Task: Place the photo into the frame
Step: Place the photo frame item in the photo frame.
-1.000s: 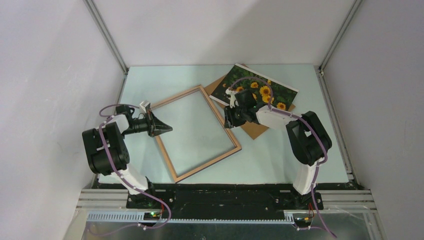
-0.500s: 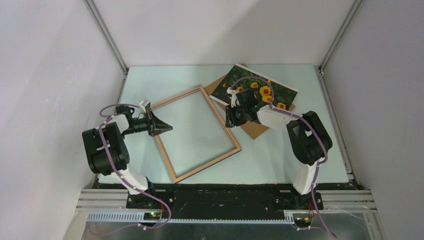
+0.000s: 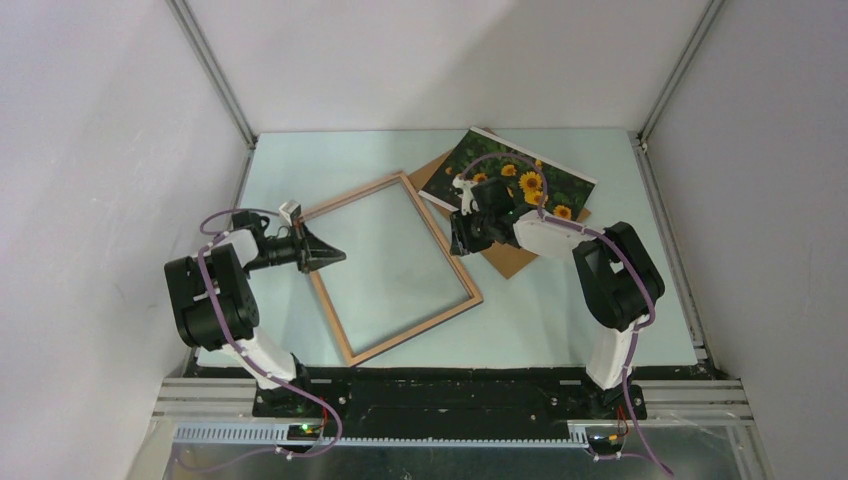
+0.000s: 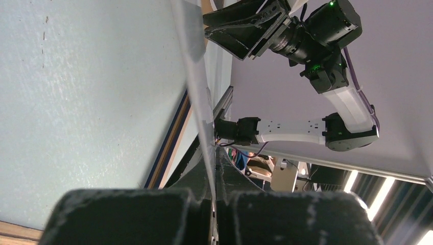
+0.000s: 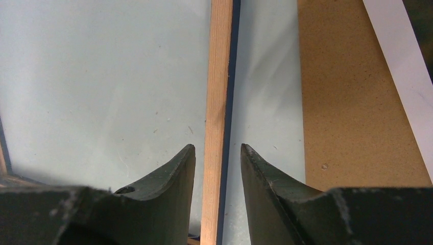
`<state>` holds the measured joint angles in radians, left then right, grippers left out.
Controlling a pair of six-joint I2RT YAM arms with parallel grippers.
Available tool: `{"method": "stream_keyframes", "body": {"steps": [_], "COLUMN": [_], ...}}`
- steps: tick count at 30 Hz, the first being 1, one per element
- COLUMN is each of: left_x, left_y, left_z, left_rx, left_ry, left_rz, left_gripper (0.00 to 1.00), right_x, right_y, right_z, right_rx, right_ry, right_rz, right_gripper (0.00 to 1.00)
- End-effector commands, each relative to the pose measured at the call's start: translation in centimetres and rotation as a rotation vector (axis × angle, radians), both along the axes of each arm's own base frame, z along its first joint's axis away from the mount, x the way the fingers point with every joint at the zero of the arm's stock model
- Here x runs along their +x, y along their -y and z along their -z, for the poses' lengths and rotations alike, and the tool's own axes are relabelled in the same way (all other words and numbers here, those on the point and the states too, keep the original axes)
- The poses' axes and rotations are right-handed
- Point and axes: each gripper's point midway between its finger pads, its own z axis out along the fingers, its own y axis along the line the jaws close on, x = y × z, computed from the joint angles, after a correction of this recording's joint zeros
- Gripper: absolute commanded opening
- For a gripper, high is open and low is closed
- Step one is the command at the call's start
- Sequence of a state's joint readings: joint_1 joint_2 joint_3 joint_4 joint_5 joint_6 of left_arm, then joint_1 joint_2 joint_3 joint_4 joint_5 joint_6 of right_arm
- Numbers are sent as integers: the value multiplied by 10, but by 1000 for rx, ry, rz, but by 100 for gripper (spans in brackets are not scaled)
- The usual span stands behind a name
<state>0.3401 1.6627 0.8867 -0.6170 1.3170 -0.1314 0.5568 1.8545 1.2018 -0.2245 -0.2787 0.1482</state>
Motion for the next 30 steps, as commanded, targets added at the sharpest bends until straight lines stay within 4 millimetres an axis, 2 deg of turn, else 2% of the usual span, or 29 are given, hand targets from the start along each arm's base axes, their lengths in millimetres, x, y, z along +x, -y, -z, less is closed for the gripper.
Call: {"method": "stream_keyframes", "body": {"steps": [1,16,24,30], "left_x": [-6,-9,-9,-7], "left_y": [5,6,6,5], "left_z": [-11,-14,-13,-6], "left_rx": [-67,-107,-82,-73], "left_ry": [18,19,30,11], "left_rz": [14,20,18,17], "left_gripper": [0,0,0,0], "right_x": [1,-1,-2,2], "right_y": [-9,-6,-10,-3], "right_z": [-15,20,28,36], "right_rx": [24,-59,-81,-104], "right_ry": [55,-5,-30,-59], "right_rz": [-28,-5,-4,55], "right_gripper": [42,39,39,17]}}
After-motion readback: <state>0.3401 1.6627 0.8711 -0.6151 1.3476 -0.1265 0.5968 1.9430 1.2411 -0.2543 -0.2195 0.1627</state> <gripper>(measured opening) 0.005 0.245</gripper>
